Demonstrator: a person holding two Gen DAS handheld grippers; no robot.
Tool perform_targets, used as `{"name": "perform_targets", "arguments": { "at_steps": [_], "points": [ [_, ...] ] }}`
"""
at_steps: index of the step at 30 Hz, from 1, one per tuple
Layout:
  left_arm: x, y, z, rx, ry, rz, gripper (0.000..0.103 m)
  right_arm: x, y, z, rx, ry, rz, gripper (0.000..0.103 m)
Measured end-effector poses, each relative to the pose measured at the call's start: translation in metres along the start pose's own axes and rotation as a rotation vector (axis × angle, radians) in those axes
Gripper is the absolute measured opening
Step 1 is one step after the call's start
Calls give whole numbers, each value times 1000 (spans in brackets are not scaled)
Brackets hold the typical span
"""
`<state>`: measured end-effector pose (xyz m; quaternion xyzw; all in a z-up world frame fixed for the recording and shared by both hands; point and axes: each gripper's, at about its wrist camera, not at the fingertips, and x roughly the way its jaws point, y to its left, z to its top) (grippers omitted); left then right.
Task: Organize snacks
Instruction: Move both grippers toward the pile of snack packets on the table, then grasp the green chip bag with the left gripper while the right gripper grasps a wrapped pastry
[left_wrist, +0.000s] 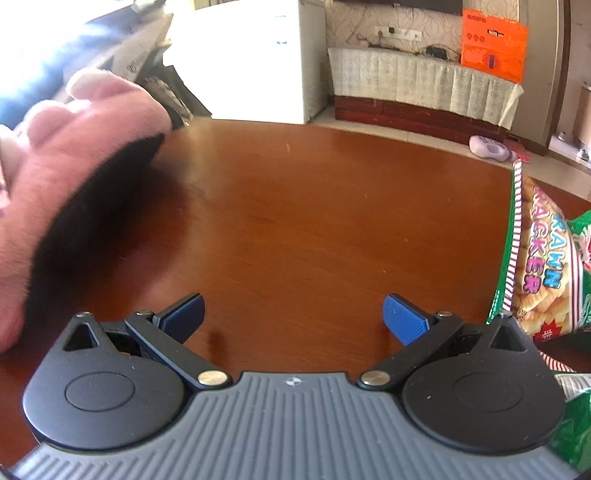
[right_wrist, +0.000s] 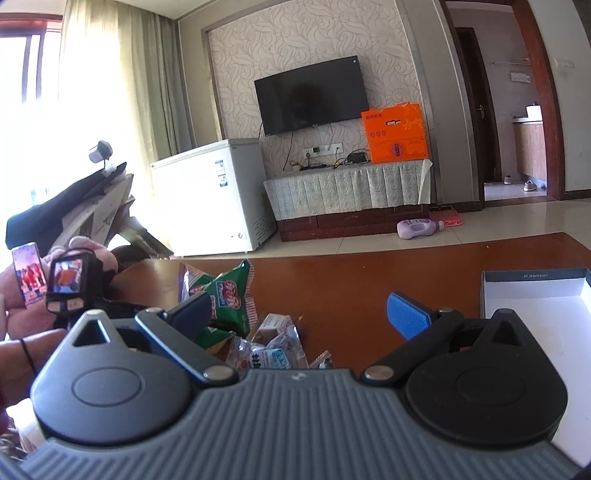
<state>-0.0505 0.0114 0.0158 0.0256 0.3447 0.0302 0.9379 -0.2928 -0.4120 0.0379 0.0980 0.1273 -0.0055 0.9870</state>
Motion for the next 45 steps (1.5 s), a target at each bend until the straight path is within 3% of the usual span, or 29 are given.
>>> {"name": "perform_targets", "arguments": {
  "at_steps": [11,22,26,37,41,45],
  "points": [
    [-66,-4,-2,-58,-53,-6,103,1,-1,-1,-7,30,10,103],
    [-166,-59,-33,-41,-142,-131,103,-4,-3,0,-23,35,20,103],
    [-187,-62,-38,-35,-136,-182,103,-10,-1,1,-34,21,36,103],
    [-215,-55,-64,14,-143,-227,103,-40,12,1,-75,-28,89,103],
    [-213,-60,-69,0,-141,-244,103,-44,22,-3,-105,2,105,103],
    [-210,-77,-72,69,-158,-288,103,-49,27,-6,-114,20,106,103]
  ]
}}
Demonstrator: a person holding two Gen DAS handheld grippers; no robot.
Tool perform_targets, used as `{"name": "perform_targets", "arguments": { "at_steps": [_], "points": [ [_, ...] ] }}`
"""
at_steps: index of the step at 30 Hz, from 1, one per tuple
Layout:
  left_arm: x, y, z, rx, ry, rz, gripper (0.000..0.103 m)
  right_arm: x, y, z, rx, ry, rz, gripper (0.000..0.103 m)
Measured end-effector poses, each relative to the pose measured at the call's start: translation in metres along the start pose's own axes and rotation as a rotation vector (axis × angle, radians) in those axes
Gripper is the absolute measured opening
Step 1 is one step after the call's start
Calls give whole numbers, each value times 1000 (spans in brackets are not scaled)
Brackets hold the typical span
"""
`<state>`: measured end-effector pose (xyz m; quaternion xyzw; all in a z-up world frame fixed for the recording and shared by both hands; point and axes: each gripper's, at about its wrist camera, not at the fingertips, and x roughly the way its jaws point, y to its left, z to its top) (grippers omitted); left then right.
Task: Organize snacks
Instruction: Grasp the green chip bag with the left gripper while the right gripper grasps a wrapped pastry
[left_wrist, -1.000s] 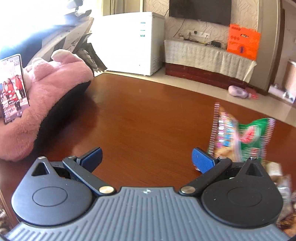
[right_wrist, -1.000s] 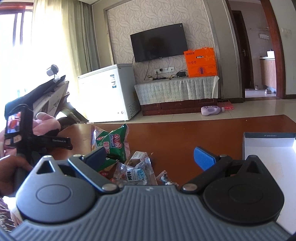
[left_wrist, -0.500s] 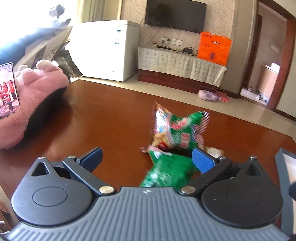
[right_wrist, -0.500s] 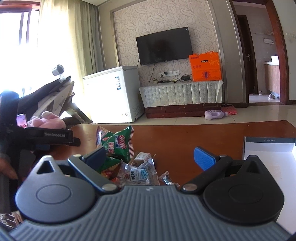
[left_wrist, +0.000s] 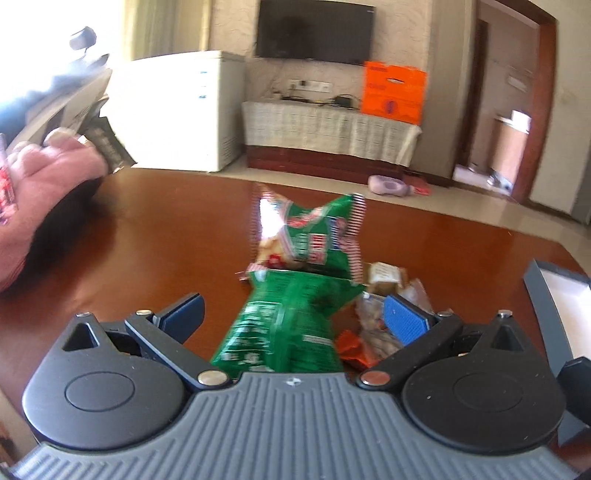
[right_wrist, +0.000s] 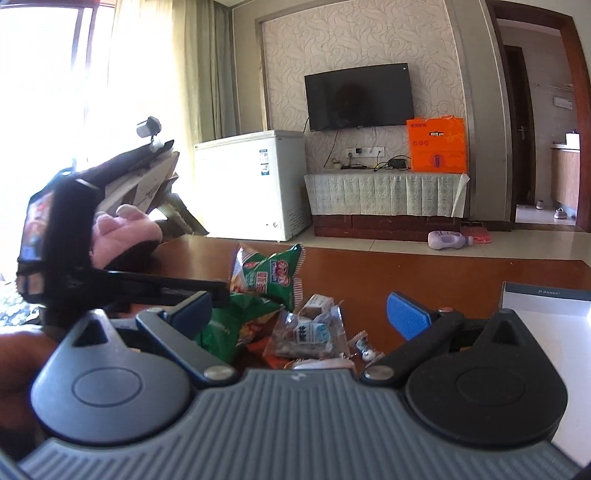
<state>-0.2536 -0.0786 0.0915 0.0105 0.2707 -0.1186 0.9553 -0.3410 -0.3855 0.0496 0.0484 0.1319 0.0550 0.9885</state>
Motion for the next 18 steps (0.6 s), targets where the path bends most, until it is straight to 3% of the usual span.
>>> {"name": "perform_targets", "arguments": {
  "at_steps": [7,18],
  "points": [
    [15,-4,-8,64,36,-47,103,11,-5,-11,11,65,-1,103],
    [35,2,-14,56,56,-26,103,30,-4,-21,16,121,20,103]
  ]
}}
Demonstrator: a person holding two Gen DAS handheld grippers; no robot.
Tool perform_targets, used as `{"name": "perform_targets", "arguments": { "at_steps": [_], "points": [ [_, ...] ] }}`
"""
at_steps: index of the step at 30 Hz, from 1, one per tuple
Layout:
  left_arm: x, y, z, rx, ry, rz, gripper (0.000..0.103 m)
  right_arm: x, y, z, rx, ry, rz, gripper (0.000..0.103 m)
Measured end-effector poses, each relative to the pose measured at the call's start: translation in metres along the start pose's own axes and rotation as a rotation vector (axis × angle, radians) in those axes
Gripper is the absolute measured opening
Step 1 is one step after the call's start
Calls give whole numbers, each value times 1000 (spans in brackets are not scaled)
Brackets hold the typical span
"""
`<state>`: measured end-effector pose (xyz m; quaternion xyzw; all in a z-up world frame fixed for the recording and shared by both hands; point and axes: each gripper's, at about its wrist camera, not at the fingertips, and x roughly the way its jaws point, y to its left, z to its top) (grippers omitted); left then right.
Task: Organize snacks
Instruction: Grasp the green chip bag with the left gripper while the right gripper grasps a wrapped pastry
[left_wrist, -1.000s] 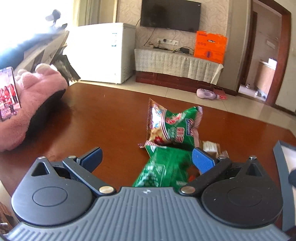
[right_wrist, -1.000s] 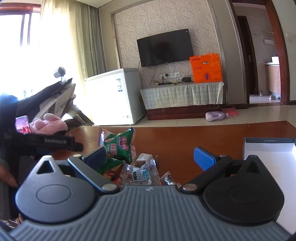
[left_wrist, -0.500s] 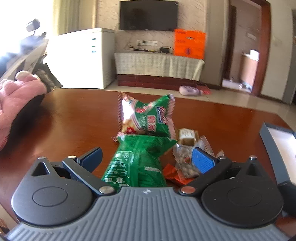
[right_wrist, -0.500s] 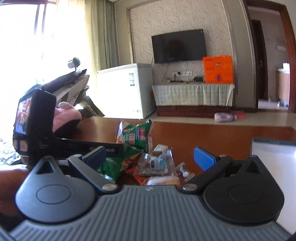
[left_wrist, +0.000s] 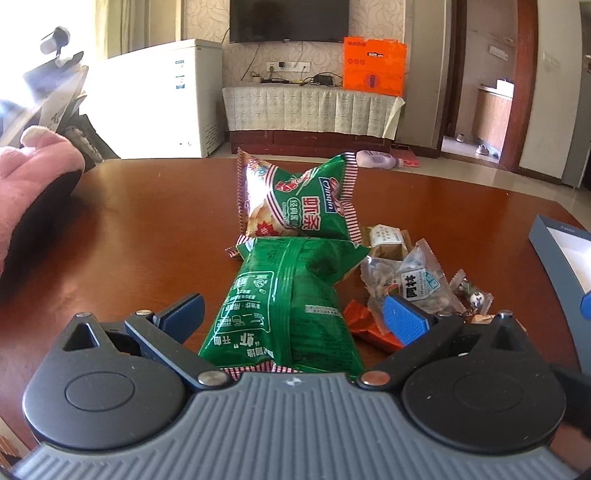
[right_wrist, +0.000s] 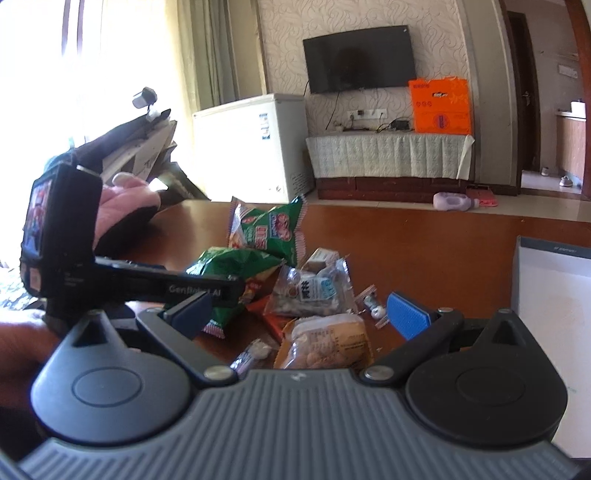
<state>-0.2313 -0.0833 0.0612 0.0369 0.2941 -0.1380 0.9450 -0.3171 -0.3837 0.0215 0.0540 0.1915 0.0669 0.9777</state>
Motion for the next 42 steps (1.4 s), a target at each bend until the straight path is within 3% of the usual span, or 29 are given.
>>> {"name": "perform_targets", "arguments": {
  "at_steps": [12,18,30,34,42],
  "points": [
    [11,-8,-7,47,22,-9,103,15,-6,-6,-37,75,-54,103],
    [15,-10,-8,51,27,-6,103,36,-8,-8,-44,130,-55,87],
    [35,-11,3,16,15,25,103,59,-8,-9,-60,197,-111,87],
    [46,-19,5,51,32,20,103,64,-8,-10,-61,225,-102,74],
    [54,-21,5,71,56,6,103,62,-12,-8,-35,225,-91,71]
  ]
}}
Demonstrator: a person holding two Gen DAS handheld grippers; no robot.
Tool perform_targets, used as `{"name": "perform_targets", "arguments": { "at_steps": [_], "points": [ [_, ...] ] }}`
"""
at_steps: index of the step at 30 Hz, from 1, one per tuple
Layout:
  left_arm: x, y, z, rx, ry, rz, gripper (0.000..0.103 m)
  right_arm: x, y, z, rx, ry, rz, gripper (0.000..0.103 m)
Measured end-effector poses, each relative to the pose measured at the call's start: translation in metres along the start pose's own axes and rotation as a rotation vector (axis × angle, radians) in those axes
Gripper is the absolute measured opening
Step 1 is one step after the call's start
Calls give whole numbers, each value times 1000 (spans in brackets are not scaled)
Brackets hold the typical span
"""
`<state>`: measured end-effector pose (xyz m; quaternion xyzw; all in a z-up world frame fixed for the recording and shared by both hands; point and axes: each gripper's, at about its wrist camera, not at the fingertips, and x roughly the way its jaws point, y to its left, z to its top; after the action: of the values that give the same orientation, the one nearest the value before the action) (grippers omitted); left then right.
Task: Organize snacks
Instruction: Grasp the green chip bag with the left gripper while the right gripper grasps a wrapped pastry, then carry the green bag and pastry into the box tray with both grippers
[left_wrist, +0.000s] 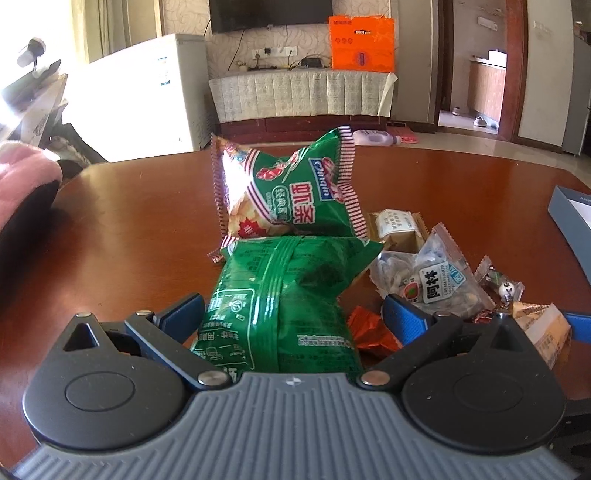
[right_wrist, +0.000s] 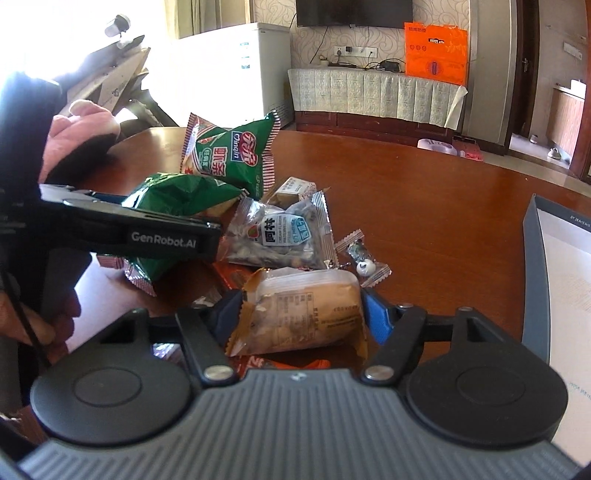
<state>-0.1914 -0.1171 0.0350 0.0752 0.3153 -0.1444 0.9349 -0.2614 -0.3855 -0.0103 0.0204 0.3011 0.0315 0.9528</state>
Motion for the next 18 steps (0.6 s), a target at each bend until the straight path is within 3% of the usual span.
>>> {"name": "perform_targets", "arguments": {
  "at_steps": [4,5,7,18],
  "points": [
    [1,3,1,-17,5,-5,100,-1,1,0,-3,1,0,70],
    [1,4,2,-15,5,-8,89,-1,1,0,-4,1,2,70],
    [2,3,3,-9,12,-1,77,-3,1,1,-3,3,7,69],
    [-8,3,8,-13,-42,-53,69,-7,3,1,-3,-9,29,61]
  ]
}}
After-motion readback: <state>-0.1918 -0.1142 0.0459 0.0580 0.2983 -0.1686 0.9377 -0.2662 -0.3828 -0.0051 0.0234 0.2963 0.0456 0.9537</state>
